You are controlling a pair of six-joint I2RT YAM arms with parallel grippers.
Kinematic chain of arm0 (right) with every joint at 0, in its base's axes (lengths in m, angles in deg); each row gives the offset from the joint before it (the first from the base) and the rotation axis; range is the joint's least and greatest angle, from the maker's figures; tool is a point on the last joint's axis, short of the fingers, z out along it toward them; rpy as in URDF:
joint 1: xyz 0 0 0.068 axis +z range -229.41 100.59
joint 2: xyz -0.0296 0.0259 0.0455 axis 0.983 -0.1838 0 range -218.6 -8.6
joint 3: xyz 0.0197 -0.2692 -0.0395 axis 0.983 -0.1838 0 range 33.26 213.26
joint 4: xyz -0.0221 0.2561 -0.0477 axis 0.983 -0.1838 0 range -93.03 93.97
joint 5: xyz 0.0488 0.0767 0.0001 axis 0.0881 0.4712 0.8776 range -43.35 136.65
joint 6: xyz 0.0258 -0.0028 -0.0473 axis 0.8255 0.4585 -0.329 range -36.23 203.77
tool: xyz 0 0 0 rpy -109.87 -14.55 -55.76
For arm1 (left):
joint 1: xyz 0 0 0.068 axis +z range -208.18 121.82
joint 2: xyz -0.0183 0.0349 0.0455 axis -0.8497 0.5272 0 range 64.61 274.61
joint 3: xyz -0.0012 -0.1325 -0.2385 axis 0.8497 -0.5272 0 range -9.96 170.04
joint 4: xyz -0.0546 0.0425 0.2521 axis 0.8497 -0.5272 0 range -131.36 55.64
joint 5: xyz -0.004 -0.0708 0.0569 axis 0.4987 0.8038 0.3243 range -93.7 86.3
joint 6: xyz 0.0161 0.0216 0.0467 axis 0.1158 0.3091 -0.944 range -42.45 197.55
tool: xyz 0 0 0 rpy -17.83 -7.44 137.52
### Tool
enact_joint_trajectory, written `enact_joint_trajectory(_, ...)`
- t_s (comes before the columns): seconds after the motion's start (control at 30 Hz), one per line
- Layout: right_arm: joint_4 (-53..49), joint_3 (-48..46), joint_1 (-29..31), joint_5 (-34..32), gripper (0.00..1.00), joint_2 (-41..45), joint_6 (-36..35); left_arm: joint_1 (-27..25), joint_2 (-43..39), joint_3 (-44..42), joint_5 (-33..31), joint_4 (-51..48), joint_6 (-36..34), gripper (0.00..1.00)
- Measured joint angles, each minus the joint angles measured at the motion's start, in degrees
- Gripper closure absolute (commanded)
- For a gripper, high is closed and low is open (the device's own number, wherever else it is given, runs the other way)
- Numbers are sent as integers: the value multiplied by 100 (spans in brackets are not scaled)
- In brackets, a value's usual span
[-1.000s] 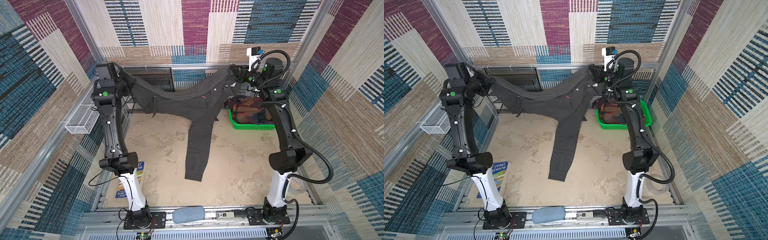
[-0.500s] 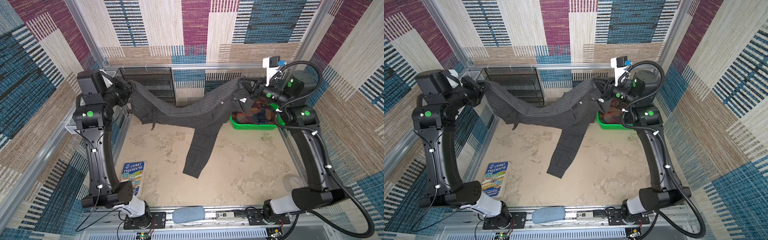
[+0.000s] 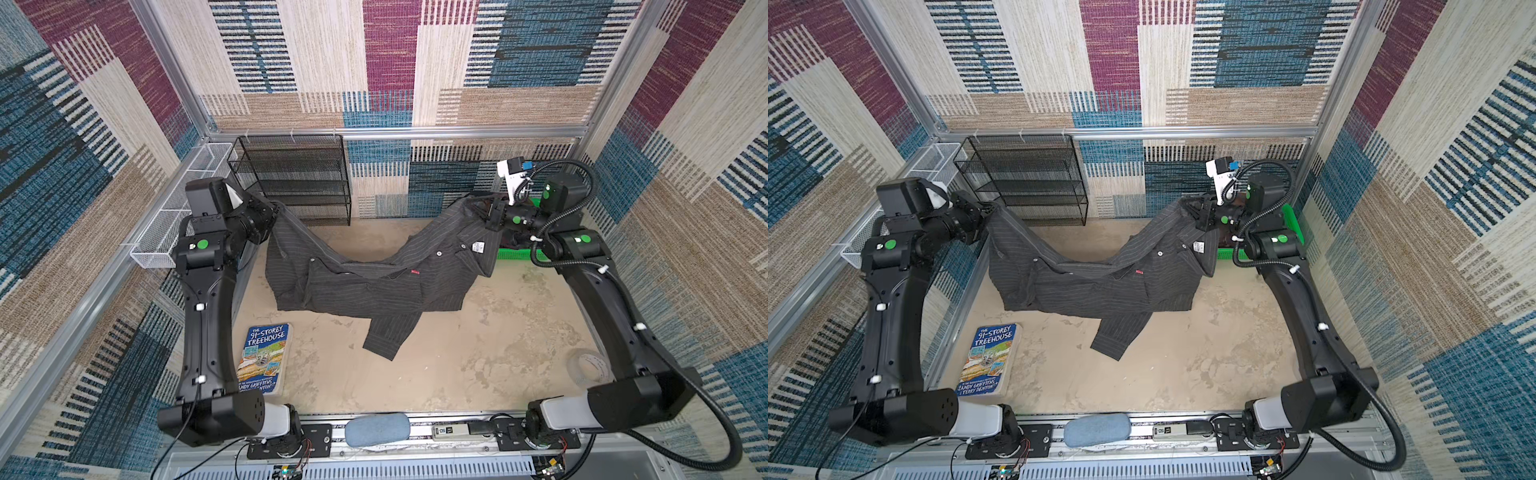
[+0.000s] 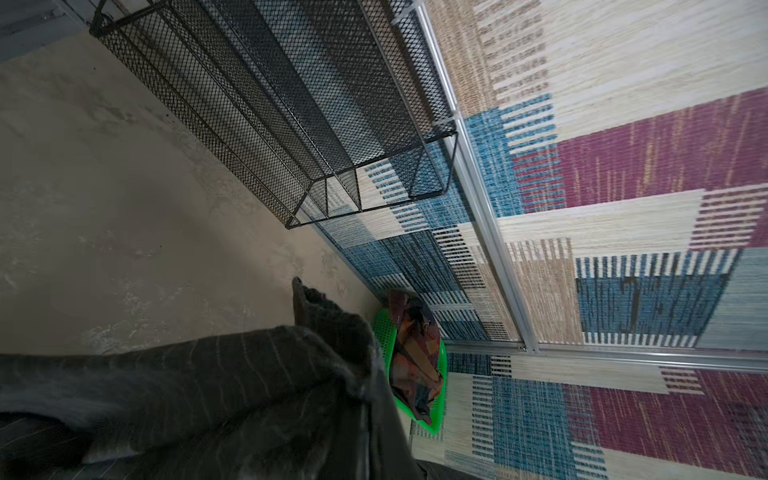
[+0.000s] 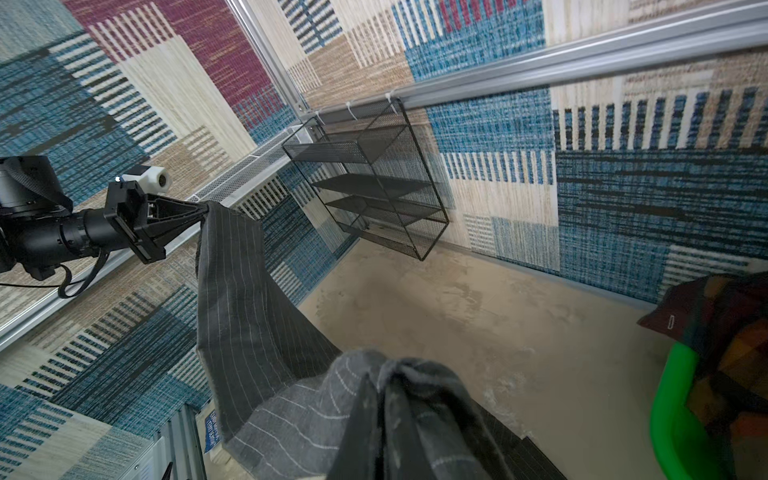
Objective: Fold and stack the long sleeve shirts
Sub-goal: 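Lift the grey shirt high with both grippers and swing it away from the robot, then lower the shirt back onto the table toward the robot with both grippers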
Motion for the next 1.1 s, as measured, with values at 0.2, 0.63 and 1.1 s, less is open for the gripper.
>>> enact_joint_trajectory(0.2, -101, 2826, -20, 79, 100, -2365, -103, -42, 1567, 1786, 46, 131, 42, 100)
enact_joint_trajectory(0.63, -271, 3261, -413, 601, 100, -2472, 291, -79, 2326, 3860, 393, -354, 269, 100)
enact_joint_trajectory(1.1, 2, -4717, -57, 81, 100, 3115, 199, -46, -3252, -5418, 9, -155, -149, 100)
